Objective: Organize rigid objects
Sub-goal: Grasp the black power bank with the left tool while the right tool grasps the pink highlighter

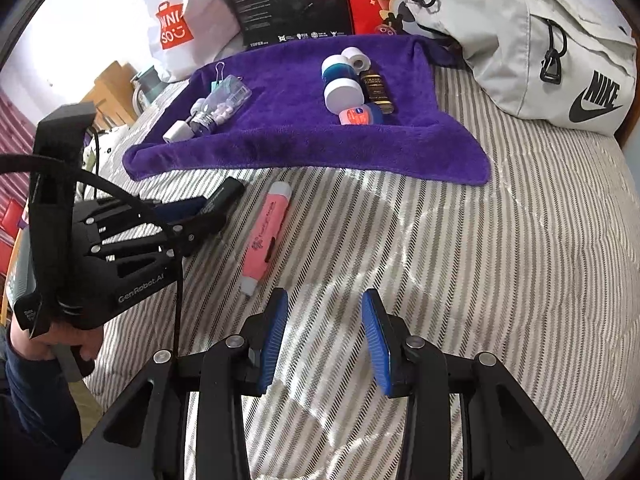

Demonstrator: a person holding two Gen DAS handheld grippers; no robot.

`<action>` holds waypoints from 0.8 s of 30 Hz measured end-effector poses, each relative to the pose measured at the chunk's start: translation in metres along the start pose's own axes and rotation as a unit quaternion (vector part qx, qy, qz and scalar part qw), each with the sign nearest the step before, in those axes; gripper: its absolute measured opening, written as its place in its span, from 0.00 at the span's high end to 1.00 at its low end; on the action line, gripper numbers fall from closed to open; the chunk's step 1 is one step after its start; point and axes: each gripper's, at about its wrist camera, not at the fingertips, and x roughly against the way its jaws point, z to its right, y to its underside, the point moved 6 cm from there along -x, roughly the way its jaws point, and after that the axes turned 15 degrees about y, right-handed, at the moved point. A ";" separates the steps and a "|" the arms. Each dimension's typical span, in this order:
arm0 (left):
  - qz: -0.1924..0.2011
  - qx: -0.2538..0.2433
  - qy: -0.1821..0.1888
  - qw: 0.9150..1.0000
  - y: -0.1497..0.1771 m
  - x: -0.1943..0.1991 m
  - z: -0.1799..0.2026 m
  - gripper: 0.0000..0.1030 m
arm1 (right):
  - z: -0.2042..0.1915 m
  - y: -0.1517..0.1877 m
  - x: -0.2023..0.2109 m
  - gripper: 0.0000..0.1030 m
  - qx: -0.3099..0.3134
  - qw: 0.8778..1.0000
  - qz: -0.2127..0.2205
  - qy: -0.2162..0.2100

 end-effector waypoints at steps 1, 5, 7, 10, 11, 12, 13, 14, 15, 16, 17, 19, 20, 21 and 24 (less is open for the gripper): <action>0.000 0.006 0.001 1.000 0.001 0.002 -0.003 0.80 | -0.003 -0.002 -0.001 0.62 0.000 1.000 0.002 0.000; 0.002 0.026 -0.018 1.000 0.010 0.014 -0.026 0.80 | -0.021 -0.008 -0.009 0.62 0.003 1.000 0.003 -0.009; 0.005 0.040 -0.027 0.999 0.015 0.022 -0.041 0.80 | -0.032 -0.011 -0.016 0.62 0.009 1.000 0.001 -0.011; 0.008 0.057 -0.034 0.998 0.022 0.031 -0.060 0.80 | -0.044 -0.018 -0.024 0.62 0.001 1.000 0.004 -0.017; 0.010 0.062 -0.033 0.997 0.025 0.034 -0.065 0.80 | -0.047 -0.021 -0.028 0.62 0.000 1.000 0.004 -0.011; 0.011 0.068 -0.033 0.997 0.026 0.036 -0.069 0.80 | -0.049 -0.022 -0.033 0.62 0.000 1.000 0.003 -0.001; 0.013 0.072 -0.032 0.997 0.027 0.038 -0.072 0.80 | -0.050 -0.025 -0.033 0.62 0.000 1.000 0.012 0.006; 0.013 0.074 -0.031 0.997 0.028 0.039 -0.074 0.80 | -0.050 -0.027 -0.034 0.62 -0.003 1.000 0.016 0.010; 0.015 0.075 -0.029 0.997 0.029 0.039 -0.075 0.80 | -0.050 -0.029 -0.035 0.62 -0.009 1.000 0.019 0.015; 0.015 0.075 -0.028 0.997 0.029 0.040 -0.076 0.80 | -0.051 -0.030 -0.038 0.62 -0.008 0.999 0.020 0.024; 0.015 0.074 -0.028 0.997 0.028 0.039 -0.076 0.80 | -0.054 -0.032 -0.038 0.62 0.002 0.999 0.028 0.040; 0.014 0.070 -0.032 0.997 0.028 0.038 -0.075 0.80 | -0.061 -0.032 -0.040 0.62 0.020 0.997 0.036 0.069; 0.015 0.070 -0.033 0.997 0.027 0.037 -0.075 0.80 | -0.064 -0.032 -0.040 0.61 0.030 0.995 0.041 0.081; 0.015 0.069 -0.034 0.997 0.027 0.038 -0.075 0.80 | -0.066 -0.031 -0.040 0.62 0.038 0.994 0.047 0.093; 0.018 0.069 -0.031 0.997 0.028 0.038 -0.075 0.80 | -0.065 -0.029 -0.039 0.68 0.045 0.994 0.051 0.090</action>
